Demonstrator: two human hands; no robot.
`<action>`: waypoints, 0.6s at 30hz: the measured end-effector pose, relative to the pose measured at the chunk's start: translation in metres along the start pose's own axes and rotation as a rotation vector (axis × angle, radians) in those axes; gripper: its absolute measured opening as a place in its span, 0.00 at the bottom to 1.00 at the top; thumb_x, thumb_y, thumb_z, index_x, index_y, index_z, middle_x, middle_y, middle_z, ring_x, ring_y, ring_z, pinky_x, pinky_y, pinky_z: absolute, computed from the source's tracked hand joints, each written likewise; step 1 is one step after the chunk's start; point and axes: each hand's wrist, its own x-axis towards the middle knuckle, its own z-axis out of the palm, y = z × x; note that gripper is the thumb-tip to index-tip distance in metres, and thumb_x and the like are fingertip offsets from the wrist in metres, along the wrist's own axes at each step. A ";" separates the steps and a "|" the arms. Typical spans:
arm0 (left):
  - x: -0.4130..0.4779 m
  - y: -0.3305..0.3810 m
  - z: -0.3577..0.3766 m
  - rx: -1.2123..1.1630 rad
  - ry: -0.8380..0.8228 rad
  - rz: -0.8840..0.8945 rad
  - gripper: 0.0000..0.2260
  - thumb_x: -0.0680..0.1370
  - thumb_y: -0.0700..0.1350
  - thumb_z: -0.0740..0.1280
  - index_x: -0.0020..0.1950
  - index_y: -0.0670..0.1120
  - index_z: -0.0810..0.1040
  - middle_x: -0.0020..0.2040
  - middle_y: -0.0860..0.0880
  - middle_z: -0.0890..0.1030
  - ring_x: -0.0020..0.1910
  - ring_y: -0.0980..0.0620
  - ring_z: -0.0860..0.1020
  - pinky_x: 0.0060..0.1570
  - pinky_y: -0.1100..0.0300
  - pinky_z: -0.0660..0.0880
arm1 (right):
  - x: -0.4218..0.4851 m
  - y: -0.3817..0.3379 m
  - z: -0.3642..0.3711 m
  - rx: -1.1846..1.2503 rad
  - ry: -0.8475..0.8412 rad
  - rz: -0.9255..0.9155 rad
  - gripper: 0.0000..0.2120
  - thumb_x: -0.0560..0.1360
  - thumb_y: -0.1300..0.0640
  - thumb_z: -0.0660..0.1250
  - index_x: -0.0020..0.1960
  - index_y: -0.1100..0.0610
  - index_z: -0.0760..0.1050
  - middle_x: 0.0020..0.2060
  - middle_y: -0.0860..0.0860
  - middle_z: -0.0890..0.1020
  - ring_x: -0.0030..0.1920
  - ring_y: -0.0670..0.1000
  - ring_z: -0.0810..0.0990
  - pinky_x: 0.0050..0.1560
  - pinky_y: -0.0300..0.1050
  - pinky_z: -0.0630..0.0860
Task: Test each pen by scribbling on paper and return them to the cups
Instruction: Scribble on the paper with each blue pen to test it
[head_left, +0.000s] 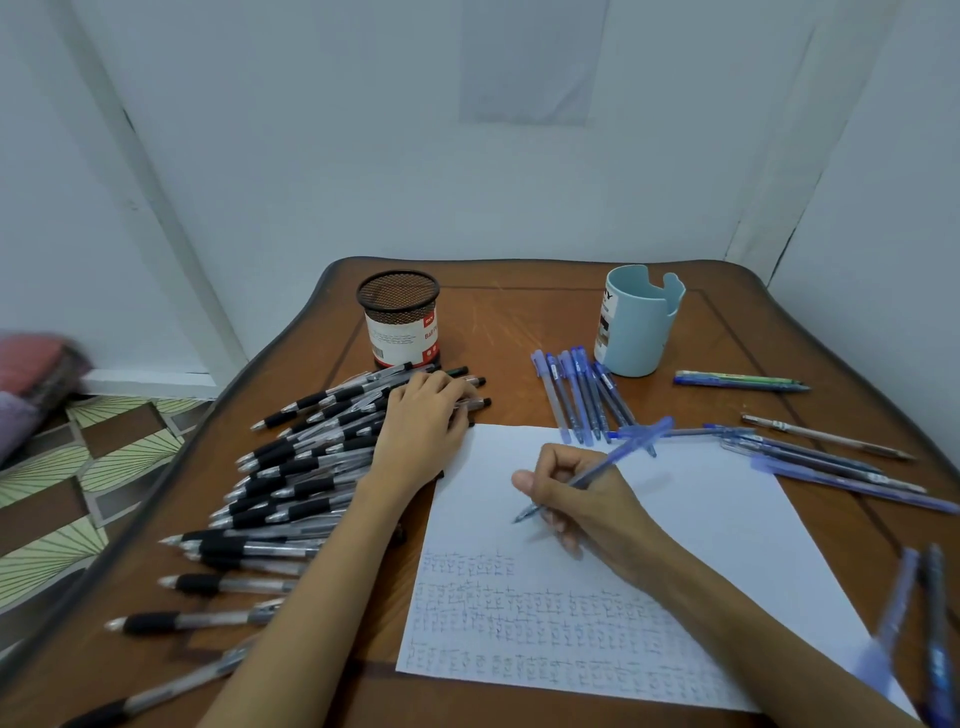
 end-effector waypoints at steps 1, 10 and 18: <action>0.000 0.000 0.000 0.004 0.001 0.000 0.12 0.81 0.45 0.58 0.62 0.50 0.74 0.59 0.51 0.75 0.63 0.50 0.67 0.57 0.56 0.61 | 0.000 0.001 0.000 -0.038 0.020 -0.024 0.12 0.68 0.51 0.69 0.29 0.54 0.73 0.22 0.52 0.72 0.20 0.46 0.68 0.18 0.35 0.65; 0.001 0.000 0.000 0.008 -0.016 -0.006 0.12 0.81 0.45 0.57 0.63 0.50 0.74 0.60 0.50 0.74 0.64 0.49 0.66 0.59 0.55 0.62 | -0.004 0.011 0.008 -0.366 -0.014 -0.115 0.23 0.73 0.62 0.70 0.26 0.57 0.61 0.20 0.46 0.62 0.25 0.44 0.62 0.30 0.32 0.63; 0.001 0.000 -0.001 0.011 -0.022 -0.010 0.12 0.81 0.45 0.57 0.64 0.50 0.73 0.61 0.50 0.74 0.64 0.50 0.66 0.59 0.56 0.61 | -0.003 0.013 0.010 -0.369 -0.048 -0.111 0.21 0.72 0.63 0.70 0.25 0.56 0.64 0.21 0.47 0.63 0.25 0.44 0.62 0.30 0.33 0.63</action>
